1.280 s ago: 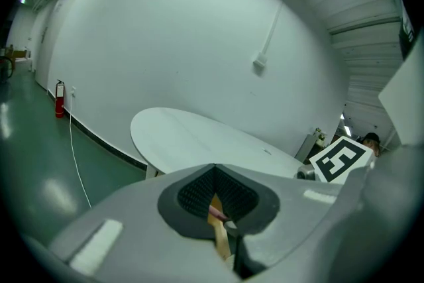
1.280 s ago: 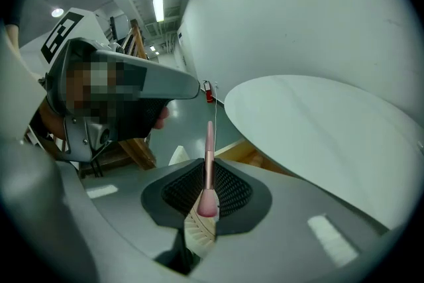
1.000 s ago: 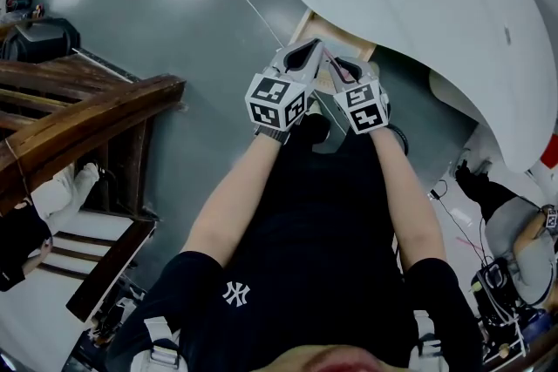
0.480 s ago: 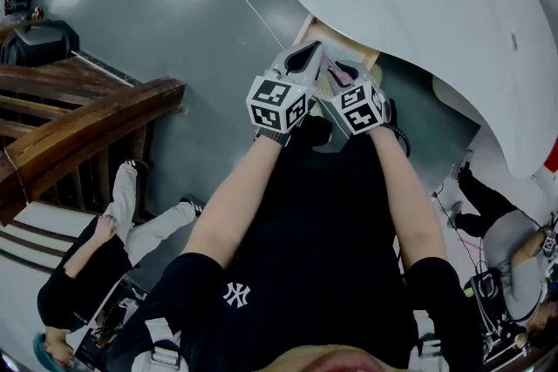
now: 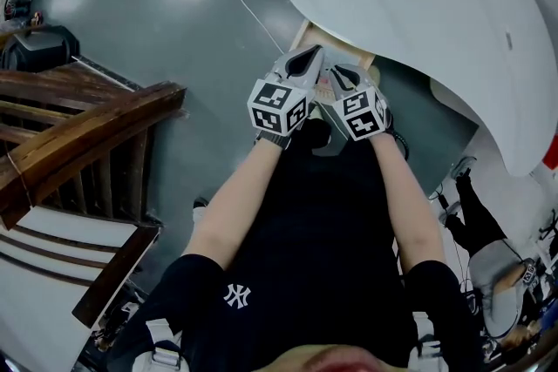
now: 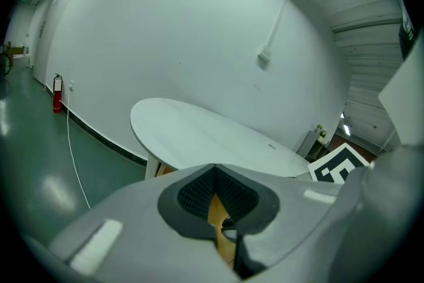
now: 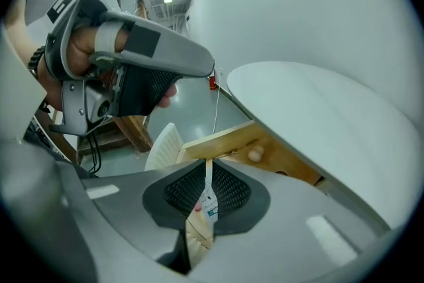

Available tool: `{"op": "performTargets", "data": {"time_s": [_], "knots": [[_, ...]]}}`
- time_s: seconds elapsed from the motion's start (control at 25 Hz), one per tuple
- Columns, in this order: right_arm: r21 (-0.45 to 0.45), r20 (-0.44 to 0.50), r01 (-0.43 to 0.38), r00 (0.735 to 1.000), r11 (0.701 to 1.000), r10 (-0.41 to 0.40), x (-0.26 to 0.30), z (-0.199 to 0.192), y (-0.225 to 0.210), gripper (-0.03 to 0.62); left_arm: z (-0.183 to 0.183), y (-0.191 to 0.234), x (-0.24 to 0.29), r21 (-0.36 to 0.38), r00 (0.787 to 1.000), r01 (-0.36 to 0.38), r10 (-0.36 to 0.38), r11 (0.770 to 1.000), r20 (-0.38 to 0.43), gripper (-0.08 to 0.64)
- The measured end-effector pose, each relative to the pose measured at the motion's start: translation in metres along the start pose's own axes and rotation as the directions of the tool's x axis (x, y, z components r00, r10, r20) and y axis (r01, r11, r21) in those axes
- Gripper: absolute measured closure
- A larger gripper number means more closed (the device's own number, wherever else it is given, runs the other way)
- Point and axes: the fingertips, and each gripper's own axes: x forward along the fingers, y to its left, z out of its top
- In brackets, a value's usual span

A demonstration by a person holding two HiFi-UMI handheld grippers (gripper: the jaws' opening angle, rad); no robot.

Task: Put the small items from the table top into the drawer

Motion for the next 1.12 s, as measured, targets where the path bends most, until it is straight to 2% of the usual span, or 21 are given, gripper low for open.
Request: {"op": "performTargets", "data": {"time_s": [0.2,0.52,1.12], "knots": [[0.035,0.061,0.036,0.997,0.999,-0.038,-0.027,0.027,-0.007,0.569,0.017,-0.013,-0.003,0.015,1.000,0.021,-0.021,1.000,0.003,0.560],[0.142,0.160,0.063,0.983,0.988,-0.086,-0.074,0.061,-0.026,0.569,0.047,-0.039,-0.002,0.054,0.998,0.055,-0.056,0.997,0.006,0.560],[0.276,0.294,0.148,0.928,0.950,-0.230,-0.177,0.103,-0.105,0.569,0.114,-0.125,0.040,0.148,0.983,0.177,-0.182,0.973,0.018,0.560]]}}
